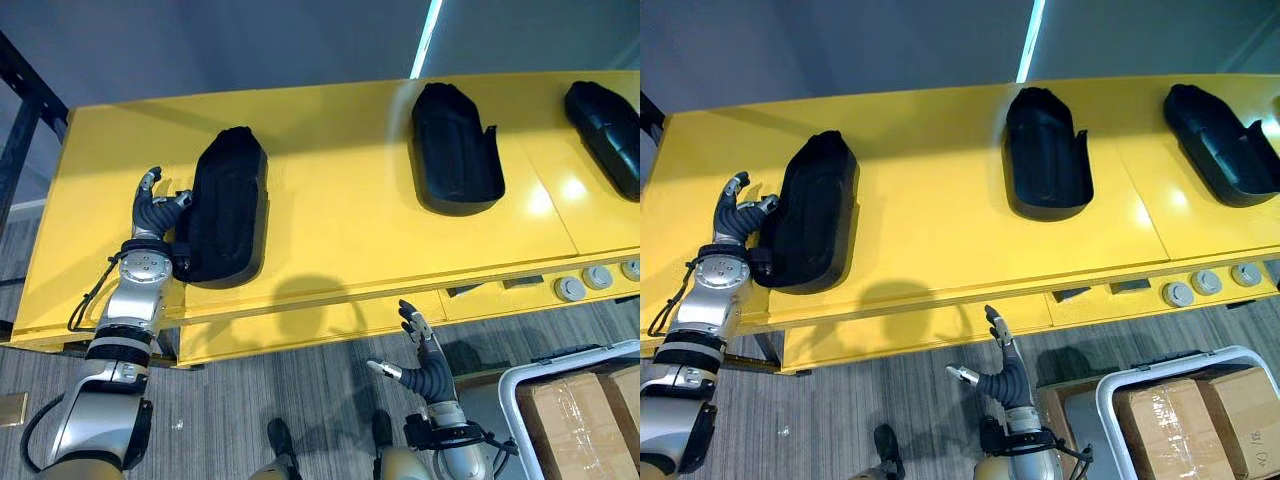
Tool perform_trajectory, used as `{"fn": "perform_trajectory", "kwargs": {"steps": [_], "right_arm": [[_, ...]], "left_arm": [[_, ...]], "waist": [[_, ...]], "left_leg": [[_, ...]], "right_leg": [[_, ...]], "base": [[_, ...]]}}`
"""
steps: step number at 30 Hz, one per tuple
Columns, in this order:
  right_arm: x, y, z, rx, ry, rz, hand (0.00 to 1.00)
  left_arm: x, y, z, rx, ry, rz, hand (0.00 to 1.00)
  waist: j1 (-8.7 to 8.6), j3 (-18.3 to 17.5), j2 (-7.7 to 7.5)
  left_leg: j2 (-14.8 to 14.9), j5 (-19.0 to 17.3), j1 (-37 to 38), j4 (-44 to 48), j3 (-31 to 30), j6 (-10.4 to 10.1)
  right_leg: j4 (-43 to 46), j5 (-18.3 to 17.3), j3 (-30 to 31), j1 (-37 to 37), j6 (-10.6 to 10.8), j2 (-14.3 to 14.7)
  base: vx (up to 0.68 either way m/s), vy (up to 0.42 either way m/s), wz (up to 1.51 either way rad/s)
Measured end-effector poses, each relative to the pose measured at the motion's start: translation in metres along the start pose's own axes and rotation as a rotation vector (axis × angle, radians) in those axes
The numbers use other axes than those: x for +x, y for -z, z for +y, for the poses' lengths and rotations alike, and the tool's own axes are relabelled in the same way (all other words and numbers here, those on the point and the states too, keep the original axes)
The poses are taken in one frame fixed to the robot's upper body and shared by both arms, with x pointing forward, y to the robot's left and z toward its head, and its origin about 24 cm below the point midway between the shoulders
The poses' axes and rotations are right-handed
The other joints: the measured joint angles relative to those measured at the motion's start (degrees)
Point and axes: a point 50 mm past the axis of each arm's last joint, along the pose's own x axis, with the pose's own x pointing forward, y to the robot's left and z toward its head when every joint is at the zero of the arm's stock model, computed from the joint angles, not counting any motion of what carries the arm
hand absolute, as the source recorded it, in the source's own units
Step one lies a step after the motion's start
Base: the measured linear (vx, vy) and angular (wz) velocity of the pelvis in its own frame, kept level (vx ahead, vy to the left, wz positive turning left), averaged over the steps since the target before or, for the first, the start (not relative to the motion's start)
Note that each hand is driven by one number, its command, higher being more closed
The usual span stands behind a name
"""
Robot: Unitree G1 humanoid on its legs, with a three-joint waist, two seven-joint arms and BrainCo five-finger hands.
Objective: Walk over and take plastic housings, then place them on the shelf
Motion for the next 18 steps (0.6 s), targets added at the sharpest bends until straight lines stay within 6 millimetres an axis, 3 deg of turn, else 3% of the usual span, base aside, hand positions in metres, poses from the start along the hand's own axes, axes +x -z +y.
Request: {"fn": "perform_trajectory", "kwargs": {"steps": [3, 11, 14, 18], "right_arm": [[-0.001, 0.001, 0.000, 0.013, 0.000, 0.006, 0.00], [0.000, 0.000, -0.001, 0.013, 0.002, 0.000, 0.00], [0.003, -0.003, -0.001, 0.021, 0.003, -0.013, 0.00], [0.005, -0.004, -0.001, 0.033, 0.000, -0.020, 0.00]], "left_arm": [[0.003, 0.002, -0.008, -0.020, -0.022, 0.044, 0.00], [0.004, -0.015, -0.035, -0.204, 0.002, 0.057, 0.00], [0.008, -0.028, -0.036, -0.226, 0.000, 0.030, 0.00], [0.009, -0.030, -0.034, -0.200, -0.025, 0.016, 0.00]], "waist": [[-0.24, -0.95, 0.03], [-0.72, -2.26, 0.09], [-0.58, -3.26, 0.14], [-0.40, -4.53, 0.38]], "left_leg": [[-0.03, 0.35, 0.01, -0.32, -0.01, -0.03], [-0.40, 2.82, 2.02, -3.91, -0.85, -0.02], [-0.51, 3.34, 2.47, -4.48, -1.49, 0.01], [-0.66, 3.33, 3.48, -4.50, -2.07, 0.01]], "right_leg": [[-1.01, 0.83, 0.01, 0.29, 0.02, 0.04], [-1.26, 1.39, -0.72, 1.31, 0.07, 0.27], [-1.31, 1.39, -1.42, 1.89, 0.07, 0.27], [-1.72, 1.39, -1.98, 3.42, 0.08, 0.11]], "base": [[-0.04, 0.031, -0.01], [-0.04, 0.025, 0.04], [-0.01, 0.021, 0.11], [0.00, 0.023, 0.07]]}}
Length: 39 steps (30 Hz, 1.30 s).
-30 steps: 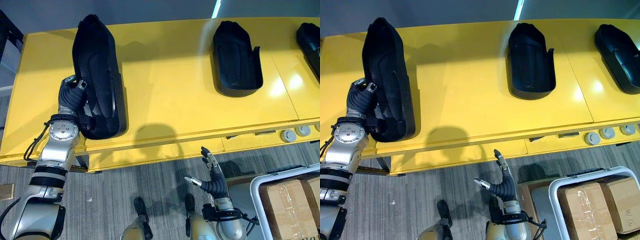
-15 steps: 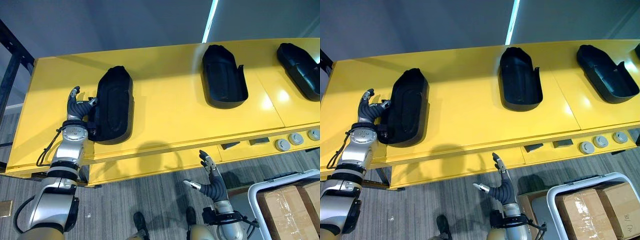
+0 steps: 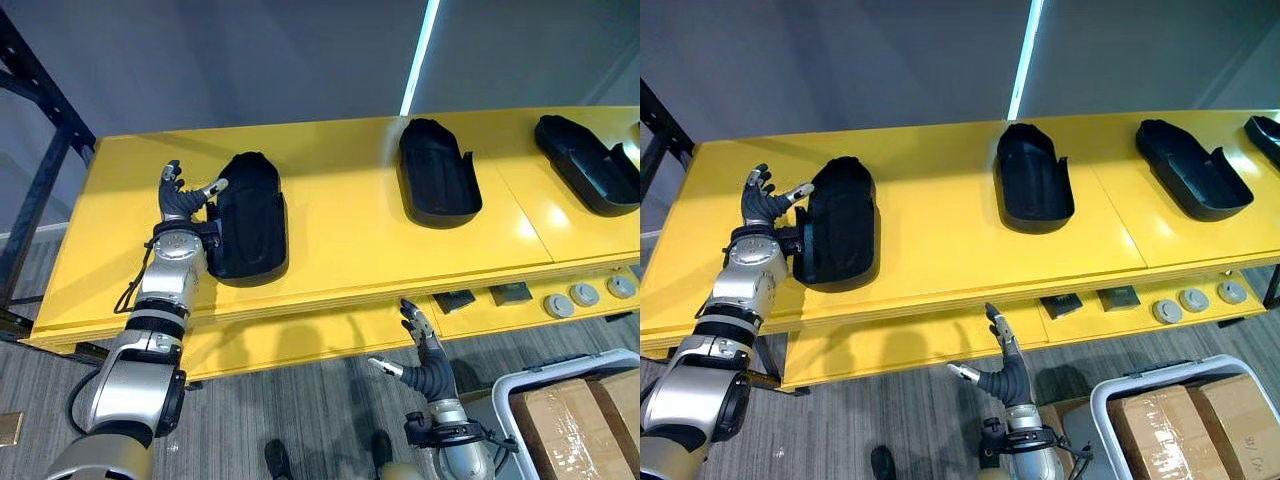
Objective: Walk over and take plastic housings, then place them on the shelf
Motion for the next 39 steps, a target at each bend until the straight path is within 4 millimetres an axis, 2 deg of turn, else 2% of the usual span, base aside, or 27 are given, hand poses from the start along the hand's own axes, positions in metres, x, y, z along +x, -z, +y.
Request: {"fn": "perform_trajectory", "kwargs": {"steps": [2, 3, 4, 6, 7, 8, 9, 10, 12, 13, 15, 18, 20, 24, 30, 33, 35, 39], "right_arm": [[0.003, -0.002, 0.000, -0.003, -0.012, -0.012, 0.00], [0.003, -0.002, 0.000, -0.007, -0.021, -0.016, 0.00], [0.004, -0.002, 0.000, -0.009, -0.024, -0.017, 0.00], [0.005, -0.003, -0.001, -0.016, -0.033, -0.025, 0.00], [0.006, -0.003, -0.002, -0.019, -0.029, -0.025, 0.00], [0.005, -0.002, -0.004, -0.019, -0.019, -0.020, 0.00], [0.004, -0.002, -0.005, -0.019, -0.012, -0.017, 0.00], [0.003, 0.000, -0.009, -0.016, 0.013, -0.006, 0.00], [0.001, 0.001, -0.011, -0.014, 0.032, 0.005, 0.00], [-0.001, 0.003, -0.013, -0.013, 0.044, 0.014, 0.00], [-0.003, 0.004, -0.015, -0.014, 0.060, 0.022, 0.00], [-0.003, 0.004, -0.015, -0.006, 0.072, 0.023, 0.00], [-0.004, 0.004, -0.015, -0.002, 0.082, 0.026, 0.00], [-0.007, 0.005, -0.018, -0.013, 0.106, 0.035, 0.00], [0.000, 0.001, -0.020, -0.014, 0.128, 0.005, 0.00], [0.002, 0.000, -0.020, -0.013, 0.137, -0.005, 0.00], [0.007, -0.003, -0.020, -0.012, 0.141, -0.027, 0.00], [0.014, -0.008, -0.020, -0.009, 0.152, -0.061, 0.00]], "left_arm": [[0.002, -0.006, 0.003, 0.042, -0.040, -0.033, 0.00], [0.003, -0.014, 0.007, 0.069, -0.076, -0.071, 1.00], [0.003, -0.018, 0.009, 0.076, -0.093, -0.089, 1.00], [-0.003, -0.041, 0.010, 0.095, -0.131, -0.212, 1.00], [-0.019, -0.061, 0.011, 0.086, -0.133, -0.353, 1.00], [-0.042, -0.072, 0.014, 0.062, -0.123, -0.485, 1.00], [-0.055, -0.074, 0.016, 0.044, -0.118, -0.540, 1.00], [-0.095, -0.059, 0.019, -0.020, -0.091, -0.603, 1.00], [-0.120, -0.041, 0.018, -0.059, -0.062, -0.579, 1.00], [-0.138, -0.024, 0.016, -0.086, -0.039, -0.528, 1.00], [-0.189, 0.016, 0.011, -0.149, 0.025, -0.350, 1.00], [-0.225, 0.031, 0.000, -0.209, 0.124, -0.233, 1.00], [-0.237, 0.035, -0.003, -0.230, 0.175, -0.203, 1.00], [-0.246, 0.046, -0.003, -0.254, 0.227, -0.128, 1.00], [-0.242, 0.063, -0.013, -0.257, 0.269, -0.063, 1.00], [-0.227, 0.059, -0.024, -0.264, 0.288, -0.102, 1.00], [-0.209, 0.048, -0.033, -0.276, 0.292, -0.170, 1.00], [-0.180, 0.024, -0.041, -0.299, 0.251, -0.282, 1.00]], "waist": [[-0.02, -0.78, 0.25], [0.02, -1.52, 0.39], [0.11, -1.90, 0.45], [0.52, -2.23, 0.45], [0.70, -2.40, 0.56], [0.69, -3.19, 0.87], [0.72, -3.66, 1.09], [0.98, -4.78, 1.88], [1.85, -5.03, 2.20], [2.17, -5.43, 2.40], [2.96, -5.64, 2.60], [3.03, -5.76, 2.59], [3.09, -5.88, 2.57], [3.11, -5.01, 2.48], [3.24, -2.55, 2.34], [3.20, -1.11, 2.40], [2.68, 0.77, 2.12], [1.76, 2.55, 2.11]], "left_leg": [[0.00, 0.02, 0.01, 0.00, -0.55, 0.01], [-0.02, 0.08, 0.13, -0.01, -0.94, 0.02], [-0.02, 0.10, 0.15, -0.01, -1.04, 0.02], [-0.16, 0.30, 0.49, -0.01, -1.49, 0.08], [-0.29, 0.33, 0.71, -0.02, -1.85, 0.11], [-0.42, 0.33, 0.72, -0.04, -2.06, 0.11], [-0.48, 0.33, 0.77, -0.05, -2.16, 0.11], [-0.57, 0.31, 1.35, -0.08, -2.54, 0.10], [-0.49, 0.15, 2.11, -0.11, -2.51, -0.10], [-0.37, 0.07, 2.30, -0.26, -2.62, -0.18], [-0.21, -0.68, 2.18, -0.37, -2.95, -0.74], [-0.33, -0.74, 1.02, -0.39, -3.40, -0.83], [-0.32, -0.74, -0.08, -0.38, -3.37, -0.83], [-0.21, -0.72, -2.62, -0.37, -3.10, -0.84], [0.02, -0.70, -6.16, -0.34, -1.95, -0.86], [0.09, 0.87, -7.79, -0.22, -1.30, -0.73], [0.13, 1.61, -8.24, -0.08, -0.81, 0.17], [0.11, 1.63, -9.04, -0.06, -0.20, 0.19]], "right_leg": [[-0.02, 0.00, -0.56, 0.34, 0.00, -0.02], [-0.09, -0.01, -0.90, 0.75, 0.00, -0.04], [-0.10, -0.01, -0.98, 0.84, 0.01, -0.04], [-0.06, -0.02, -1.39, 1.46, 0.01, -0.09], [-0.06, -0.11, -1.80, 1.89, 0.11, -0.24], [-0.01, -0.25, -2.26, 2.01, 0.27, -0.38], [-0.02, -0.29, -2.36, 2.13, 0.29, -0.44], [-0.07, -0.50, -2.63, 2.99, 0.34, -0.53], [-0.08, -0.71, -2.65, 3.42, 0.38, -0.48], [-0.06, -0.83, -2.79, 3.66, 0.37, -0.40], [0.01, -1.83, -2.97, 3.60, 0.78, -0.28], [-0.01, -1.83, -2.87, 2.78, 0.79, -0.28], [-0.02, -1.80, -2.72, 1.49, 0.76, -0.21], [-0.05, -1.40, -2.25, -1.21, 0.60, -0.21], [-0.51, -0.11, -0.79, -5.33, 0.44, 0.08], [-1.20, 1.70, -0.56, -6.73, 0.09, 0.26], [-1.62, 2.75, -0.08, -7.19, 0.12, 0.47], [-1.89, 2.90, 0.63, -8.24, 0.10, 0.53]], "base": [[-0.02, 0.023, 0.13], [-0.02, 0.018, 0.12], [-0.02, 0.022, 0.13], [-0.01, 0.016, 0.10], [-0.01, 0.020, 0.13], [-0.01, 0.021, 0.12], [0.02, 0.021, 0.14], [0.02, 0.014, 0.10], [0.01, 0.006, 0.04], [-0.06, -0.004, 0.05], [-0.08, -0.008, 0.09], [-0.07, 0.002, 0.10], [-0.08, 0.014, -0.01], [-0.06, 0.017, -0.04], [-0.04, 0.014, -0.12], [0.01, 0.011, -0.12], [0.07, 0.019, -0.14], [0.06, 0.009, -0.10]]}}
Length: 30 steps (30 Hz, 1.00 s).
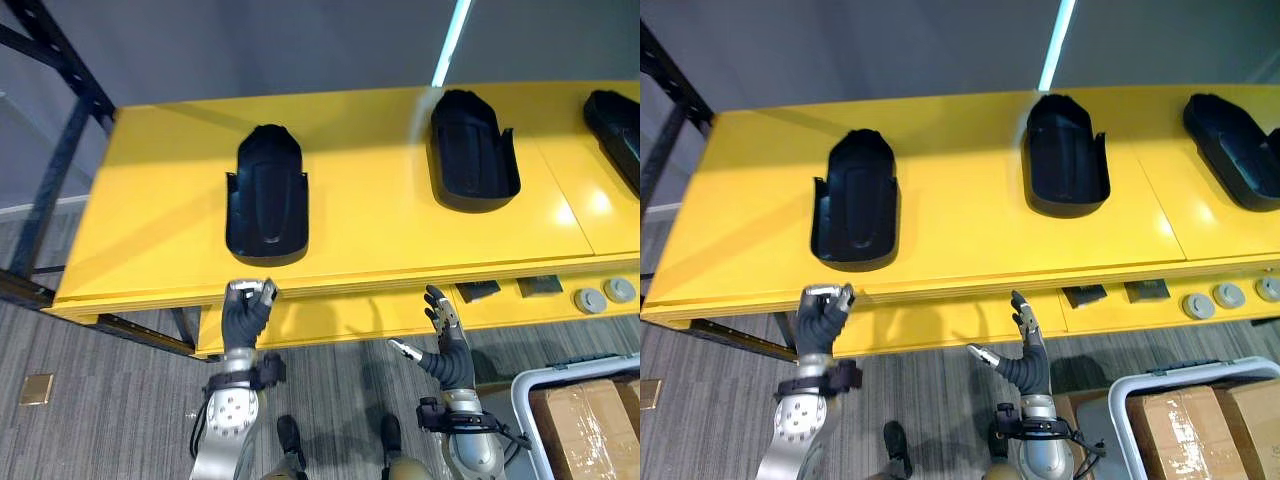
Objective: Walk over and take plastic housings, then place them on the shelf
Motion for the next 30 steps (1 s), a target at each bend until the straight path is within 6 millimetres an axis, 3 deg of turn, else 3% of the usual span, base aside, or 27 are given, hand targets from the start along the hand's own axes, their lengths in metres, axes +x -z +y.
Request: {"fn": "perform_trajectory", "kwargs": {"steps": [2, 5, 16, 30], "right_arm": [[0.004, -0.003, 0.001, 0.004, 0.000, -0.017, 0.00], [0.006, -0.004, 0.002, 0.008, -0.004, -0.029, 0.00], [0.006, 0.001, 0.005, 0.010, -0.016, -0.007, 0.00], [0.004, 0.005, 0.005, 0.034, -0.015, 0.015, 0.00]], "left_arm": [[0.018, -0.006, -0.005, -0.003, -0.010, -0.047, 1.00], [0.028, -0.010, -0.009, -0.005, -0.009, -0.074, 1.00], [0.046, -0.003, -0.004, 0.050, -0.050, -0.055, 1.00], [0.062, -0.007, 0.010, 0.072, -0.144, -0.071, 1.00]], "waist": [[-0.31, 1.06, 0.03], [-0.71, 2.52, 0.05], [-1.74, 3.87, 0.24], [-1.72, 3.90, 0.30]], "left_leg": [[0.04, -0.01, 0.10, 0.00, 0.08, -0.01], [0.15, -0.08, 0.12, -0.01, 0.15, -0.09], [0.28, -0.22, -1.00, -0.02, 1.10, -0.26], [0.30, -0.08, -0.61, -0.03, 0.84, -0.12]], "right_leg": [[-0.05, 0.00, 0.10, -0.03, -0.01, 0.03], [-0.05, -0.01, 0.16, -0.13, -0.01, 0.13], [0.14, 0.10, 1.41, -2.02, -0.12, 0.33], [0.47, 0.07, 1.39, -1.73, -0.16, 0.39]], "base": [[0.04, -0.003, -0.05], [0.01, -0.001, -0.01], [0.01, 0.007, -0.05], [0.01, 0.003, 0.00]]}}
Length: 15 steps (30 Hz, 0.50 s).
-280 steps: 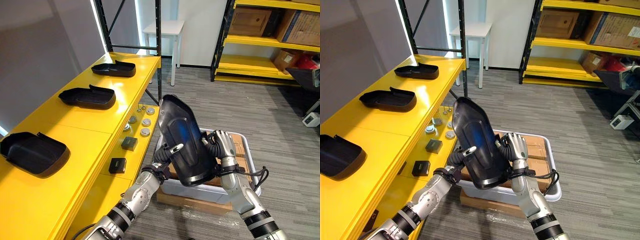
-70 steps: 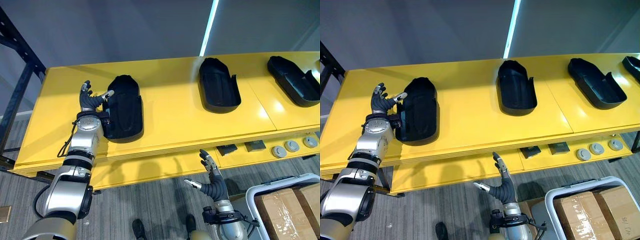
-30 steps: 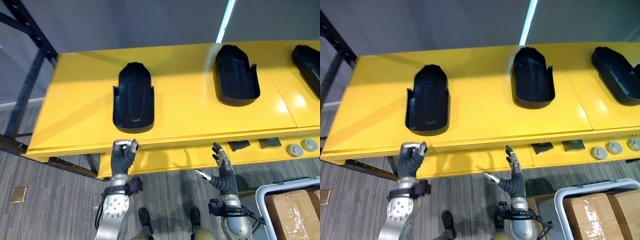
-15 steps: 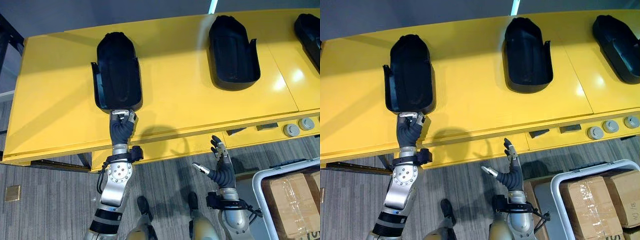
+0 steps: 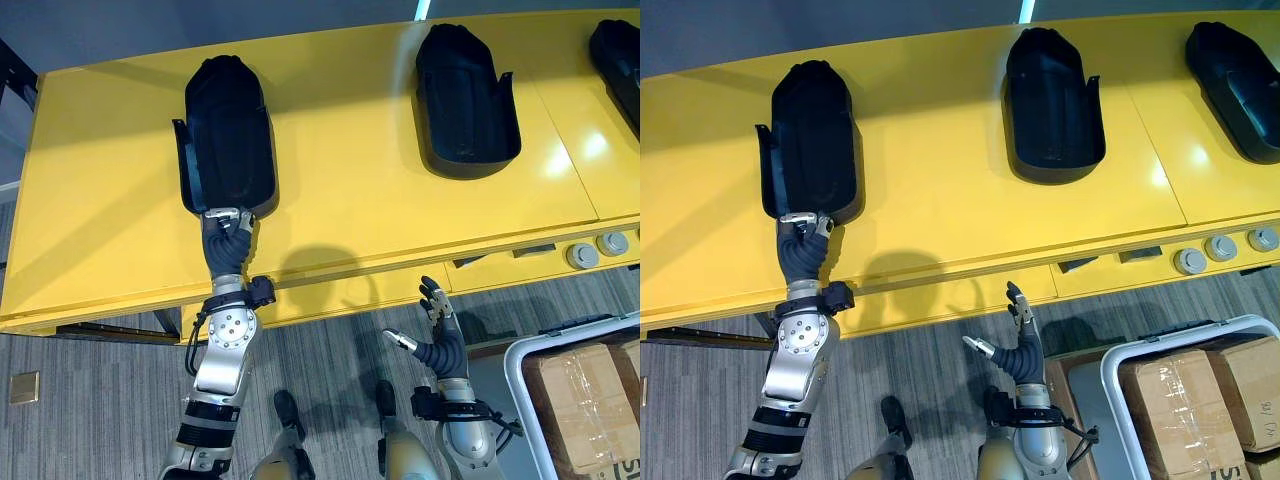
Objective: Walk over and take plastic housings, then place them on the shelf
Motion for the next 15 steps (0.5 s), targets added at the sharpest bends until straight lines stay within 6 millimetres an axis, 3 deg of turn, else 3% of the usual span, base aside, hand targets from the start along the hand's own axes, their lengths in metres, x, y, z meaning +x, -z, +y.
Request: {"fn": "perform_trajectory", "kwargs": {"steps": [4, 7, 12, 13, 15], "right_arm": [[-0.004, 0.003, 0.000, 0.011, -0.002, 0.019, 0.00], [-0.003, 0.002, -0.002, 0.006, 0.007, 0.017, 0.00], [-0.002, 0.003, -0.015, -0.021, 0.055, 0.017, 0.00], [-0.002, 0.003, -0.021, -0.033, 0.075, 0.017, 0.00], [-0.001, 0.003, -0.030, -0.053, 0.112, 0.015, 0.00]], "left_arm": [[-0.021, -0.013, -0.007, -0.060, 0.046, -0.028, 1.00], [-0.050, -0.027, -0.017, -0.147, 0.123, -0.041, 1.00], [-0.078, -0.034, -0.018, -0.246, 0.176, -0.029, 1.00], [-0.080, -0.036, -0.016, -0.267, 0.168, -0.027, 0.00], [-0.084, -0.040, -0.015, -0.281, 0.167, -0.043, 0.00]], "waist": [[-0.02, -0.01, 0.01], [0.00, -0.24, 0.25], [0.61, -3.96, 1.07], [0.69, -5.32, 1.07], [0.81, -7.23, 1.02]], "left_leg": [[-0.04, -0.01, 1.21, 0.00, -0.24, -0.01], [-0.01, -0.17, 3.08, -0.02, -0.74, -0.20], [0.25, -0.89, 6.61, -0.23, -1.28, -1.08], [0.31, -1.03, 7.53, -0.24, -1.22, -1.22], [0.36, -1.29, 8.93, -0.25, -1.18, -1.35]], "right_leg": [[-0.34, -0.09, -0.21, 1.48, 0.00, -0.01], [-0.40, -0.60, -0.80, 3.75, 0.01, -0.01], [-0.42, -1.57, -1.55, 7.62, 0.04, 0.15], [-0.43, -1.72, -1.49, 8.43, 0.06, 0.20], [-0.54, -1.87, -1.48, 9.78, 0.06, 0.24]], "base": [[0.03, 0.014, 0.03], [0.04, 0.018, 0.09], [0.01, 0.005, 0.05], [0.00, 0.000, 0.00], [0.00, 0.004, -0.02]]}}
